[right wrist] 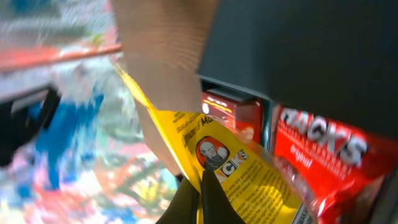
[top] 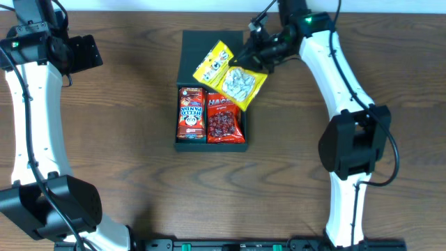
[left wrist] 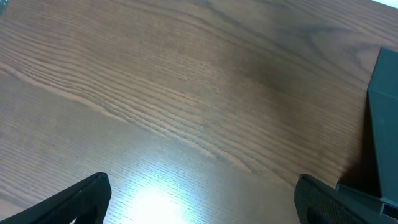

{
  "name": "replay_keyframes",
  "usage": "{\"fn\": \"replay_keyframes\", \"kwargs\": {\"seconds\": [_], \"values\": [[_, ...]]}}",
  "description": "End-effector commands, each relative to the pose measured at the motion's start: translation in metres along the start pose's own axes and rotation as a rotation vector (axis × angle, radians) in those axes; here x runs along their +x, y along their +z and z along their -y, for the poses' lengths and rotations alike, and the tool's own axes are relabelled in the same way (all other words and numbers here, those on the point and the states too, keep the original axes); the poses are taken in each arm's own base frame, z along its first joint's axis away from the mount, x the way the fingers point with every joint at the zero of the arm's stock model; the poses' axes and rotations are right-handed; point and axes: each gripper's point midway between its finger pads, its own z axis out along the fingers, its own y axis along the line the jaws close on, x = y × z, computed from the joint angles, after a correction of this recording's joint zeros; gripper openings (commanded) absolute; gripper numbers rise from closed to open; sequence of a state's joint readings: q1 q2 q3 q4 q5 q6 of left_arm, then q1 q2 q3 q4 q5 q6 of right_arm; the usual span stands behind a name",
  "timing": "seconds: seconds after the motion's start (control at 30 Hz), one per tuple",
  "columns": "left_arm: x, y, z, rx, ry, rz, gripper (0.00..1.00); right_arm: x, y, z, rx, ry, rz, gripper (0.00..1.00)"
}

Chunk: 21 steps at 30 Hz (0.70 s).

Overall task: Pack container
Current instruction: 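Lift the yellow Hacks bag and carry it over the black box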

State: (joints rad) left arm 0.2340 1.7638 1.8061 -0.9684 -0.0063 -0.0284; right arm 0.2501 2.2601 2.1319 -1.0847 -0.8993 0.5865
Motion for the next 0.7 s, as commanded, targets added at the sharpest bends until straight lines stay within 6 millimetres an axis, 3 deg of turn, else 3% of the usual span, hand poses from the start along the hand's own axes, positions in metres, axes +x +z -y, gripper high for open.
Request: {"fn": "replay_keyframes", "kwargs": {"seconds": [0.0,0.27,0.43,0.67], "values": [[0.001,0.003,-0.002,-0.003,-0.004,-0.011,0.95,-0.002,-0.012,-0.011,0.055,0.251,0.093,0.02],[0.003,0.003,-0.002,-0.004,-0.003,-0.018,0.95,0.013,-0.002,-0.007,0.099,0.517,0.074,0.02],[0.003,0.003,-0.002,-0.004,-0.003,-0.016,0.95,0.029,0.005,0.008,0.205,0.697,0.092,0.02],[0.003,0.003,-0.002,-0.004,-0.003,-0.017,0.95,0.048,0.024,0.006,0.279,0.734,0.094,0.02]]}}
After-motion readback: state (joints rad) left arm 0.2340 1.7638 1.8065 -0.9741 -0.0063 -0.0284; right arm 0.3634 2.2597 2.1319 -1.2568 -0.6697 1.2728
